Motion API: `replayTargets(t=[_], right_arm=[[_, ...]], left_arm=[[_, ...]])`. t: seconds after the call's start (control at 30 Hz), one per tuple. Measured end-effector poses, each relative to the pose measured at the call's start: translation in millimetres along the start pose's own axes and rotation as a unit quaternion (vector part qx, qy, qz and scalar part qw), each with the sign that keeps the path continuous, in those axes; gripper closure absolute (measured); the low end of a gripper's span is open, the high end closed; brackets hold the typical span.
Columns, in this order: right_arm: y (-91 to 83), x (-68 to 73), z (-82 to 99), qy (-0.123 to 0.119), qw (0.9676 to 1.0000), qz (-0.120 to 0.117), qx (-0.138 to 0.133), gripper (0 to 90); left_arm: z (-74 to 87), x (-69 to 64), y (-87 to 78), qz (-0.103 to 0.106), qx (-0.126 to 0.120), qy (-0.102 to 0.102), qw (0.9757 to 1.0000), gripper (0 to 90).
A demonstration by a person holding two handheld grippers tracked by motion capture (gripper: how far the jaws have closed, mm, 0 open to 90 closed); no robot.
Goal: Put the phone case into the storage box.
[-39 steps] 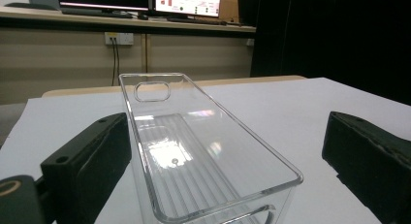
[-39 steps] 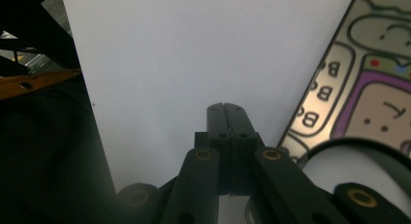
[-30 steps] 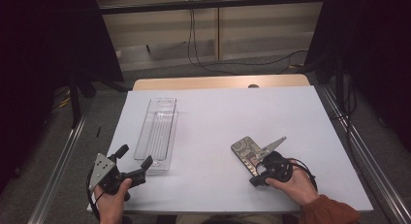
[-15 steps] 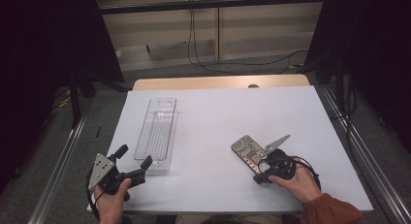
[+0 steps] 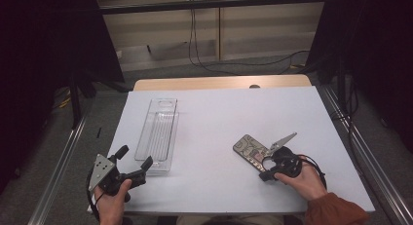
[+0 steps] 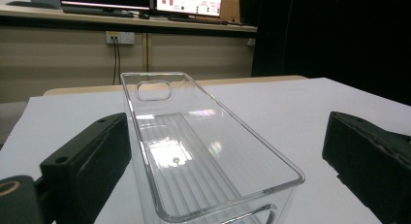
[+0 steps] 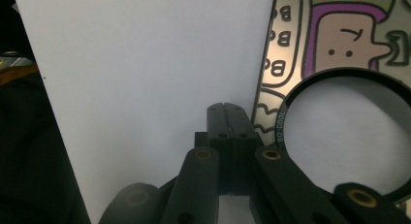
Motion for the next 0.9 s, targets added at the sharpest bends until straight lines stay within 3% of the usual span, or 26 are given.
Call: replayTargets(t=[0.23, 0.9], right_arm=[[-4.9, -10.8, 4.3, 0.012, 0.9999, 0.008, -0.005, 90.0], [-8.2, -19.3, 6.7, 0.025, 0.9995, 0.016, -0.009, 90.0]], left_arm=[[-0.1, -0.5, 0.3, 0.002, 0.0, 0.0, 1.0, 3.4], [0.7, 0.6, -0.2, -0.001, 0.003, 0.0, 1.0, 3.2]])
Point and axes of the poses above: each handheld gripper's, and its own axes: y roughly forward along the jaws, z roughly out of its underside, x roughly to its left, the point moved 8 cm from there along y, roughly forward along the jaws, and after that the axes turned 11 degrees about x, right-handed, at the moved point
